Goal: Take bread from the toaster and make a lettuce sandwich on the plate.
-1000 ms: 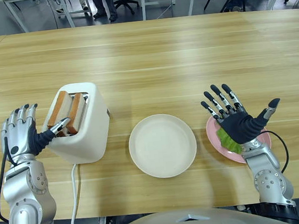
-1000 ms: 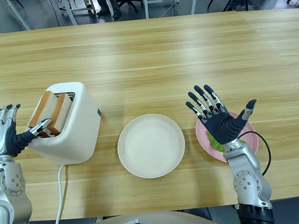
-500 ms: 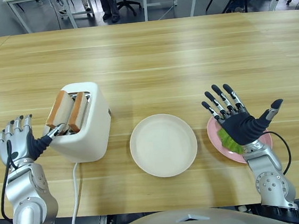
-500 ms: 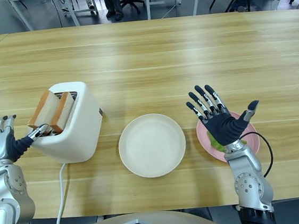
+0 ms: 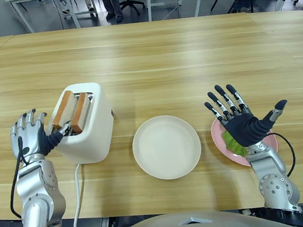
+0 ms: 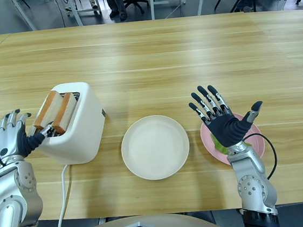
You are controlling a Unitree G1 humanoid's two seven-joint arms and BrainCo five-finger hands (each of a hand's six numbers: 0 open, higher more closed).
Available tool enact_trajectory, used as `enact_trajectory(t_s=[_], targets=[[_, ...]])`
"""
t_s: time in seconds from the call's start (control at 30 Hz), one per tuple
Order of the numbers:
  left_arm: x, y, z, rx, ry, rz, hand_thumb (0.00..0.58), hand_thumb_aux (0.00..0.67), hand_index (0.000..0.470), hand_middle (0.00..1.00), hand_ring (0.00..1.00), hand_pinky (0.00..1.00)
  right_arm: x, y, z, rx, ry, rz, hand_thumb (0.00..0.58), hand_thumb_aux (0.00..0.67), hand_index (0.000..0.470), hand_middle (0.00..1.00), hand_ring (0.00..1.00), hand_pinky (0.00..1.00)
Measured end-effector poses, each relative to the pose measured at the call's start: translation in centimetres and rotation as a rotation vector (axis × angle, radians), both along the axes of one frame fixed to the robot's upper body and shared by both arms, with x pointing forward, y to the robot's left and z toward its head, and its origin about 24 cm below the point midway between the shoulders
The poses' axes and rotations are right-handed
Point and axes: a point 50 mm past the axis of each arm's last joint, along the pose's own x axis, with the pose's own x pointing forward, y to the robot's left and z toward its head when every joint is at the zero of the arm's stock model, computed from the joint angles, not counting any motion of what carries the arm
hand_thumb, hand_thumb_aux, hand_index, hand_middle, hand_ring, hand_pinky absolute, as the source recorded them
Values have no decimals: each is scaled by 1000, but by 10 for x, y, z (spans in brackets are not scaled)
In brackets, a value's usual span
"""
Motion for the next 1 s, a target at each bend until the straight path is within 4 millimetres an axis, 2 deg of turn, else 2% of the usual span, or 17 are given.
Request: enact_trajectory(t_s=[0.23, 0.3, 0.33, 0.47, 0.57, 0.6, 0.77, 0.8, 0.83, 0.87, 0.93, 1.0], targets=[[7, -11, 4, -45, -95, -73, 580, 670, 460, 0, 0, 0, 0, 0, 0, 0, 0, -1, 0, 0, 0, 0, 0, 0], [7, -12, 4, -65, -108, -85, 580, 670, 460, 75, 75, 75, 0, 0, 0, 0, 0, 0, 0, 0, 0, 0, 0, 0], [7, -12, 4, -73, -115, -90, 580, 670, 460, 75, 75, 75, 0, 0, 0, 0, 0, 0, 0, 0, 0, 0, 0, 0], [8, -12, 7, -139, -196, -96, 580, 670, 460, 251, 251, 251, 0, 0, 0, -4, 2, 1, 0, 0, 0, 0, 0, 0], [8, -10, 19, -200, -306, -103, 580, 670, 460, 337, 337, 337, 2, 0, -1, -61, 15, -34, 0, 0, 0, 0, 0, 0], [8, -10, 24, -209, -344, -112, 580, 670, 460, 337, 337, 337, 2, 0, -2, -94, 20, -53, 0, 0, 0, 0, 0, 0], [2, -6, 53, -328, -551, -170, 580, 670, 460, 514, 514, 514, 11, -4, 6, -443, -27, -144, 0, 0, 0, 0, 0, 0], [1, -6, 56, -350, -572, -179, 580, 670, 460, 514, 514, 514, 15, -7, 11, -528, -47, -165, 0, 0, 0, 0, 0, 0], [0, -6, 58, -386, -593, -197, 580, 670, 460, 573, 573, 573, 20, -12, 20, -653, -88, -212, 0, 0, 0, 0, 0, 0], [-1, -7, 61, -424, -613, -214, 580, 670, 460, 573, 573, 573, 26, -17, 30, -794, -142, -263, 0, 0, 0, 0, 0, 0], [-4, -9, 66, -466, -648, -247, 580, 670, 460, 702, 702, 702, 34, -27, 45, -1061, -257, -356, 0, 0, 0, 0, 0, 0], [-7, -12, 72, -512, -678, -280, 580, 670, 460, 816, 816, 816, 39, -39, 49, -1400, -392, -441, 0, 0, 0, 0, 0, 0]])
